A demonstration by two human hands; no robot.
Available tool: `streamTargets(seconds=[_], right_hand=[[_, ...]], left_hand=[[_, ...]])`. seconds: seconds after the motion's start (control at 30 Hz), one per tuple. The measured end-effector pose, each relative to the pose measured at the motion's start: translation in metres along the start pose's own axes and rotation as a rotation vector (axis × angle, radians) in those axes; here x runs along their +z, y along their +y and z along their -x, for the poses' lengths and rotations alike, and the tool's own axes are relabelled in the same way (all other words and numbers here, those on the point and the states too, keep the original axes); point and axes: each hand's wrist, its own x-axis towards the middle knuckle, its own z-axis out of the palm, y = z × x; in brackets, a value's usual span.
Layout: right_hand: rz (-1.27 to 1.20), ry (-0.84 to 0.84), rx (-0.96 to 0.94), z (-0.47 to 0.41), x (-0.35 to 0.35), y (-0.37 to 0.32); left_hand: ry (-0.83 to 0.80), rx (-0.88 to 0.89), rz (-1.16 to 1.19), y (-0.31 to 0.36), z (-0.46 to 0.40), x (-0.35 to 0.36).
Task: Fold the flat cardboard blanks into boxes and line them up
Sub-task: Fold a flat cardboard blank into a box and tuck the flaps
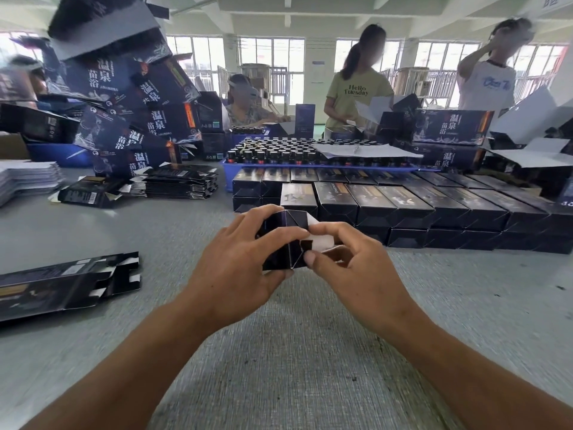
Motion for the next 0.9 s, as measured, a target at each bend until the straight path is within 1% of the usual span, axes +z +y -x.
streamTargets(seconds=[0.13, 0.27, 0.5, 0.67, 0.8, 0.9], right_hand=[[-0.014, 0.062, -0.024, 0.001, 0.002, 0.0], [-0.038, 0.106, -0.001, 0.0, 0.003, -0.001], [-0.057, 0.016, -0.022, 0.002, 0.001, -0.003], [-0.169, 0.064, 0.074, -0.002, 0.0, -0.002], [-0.321, 0.003, 0.165, -0.004, -0.001, -0.002], [-0.357, 0.025, 0.19, -0.005, -0.002, -0.002]], left_hand=[[0.004, 0.009, 0.001, 0.002, 0.0, 0.001], [0.012, 0.001, 0.0, 0.003, 0.0, 0.001], [0.021, -0.043, 0.039, 0.005, 0.0, -0.001], [-0.006, -0.041, 0.028, 0.01, 0.001, 0.004], [-0.019, -0.038, 0.027, 0.01, 0.003, 0.005], [-0.02, -0.025, 0.011, 0.012, 0.003, 0.006]])
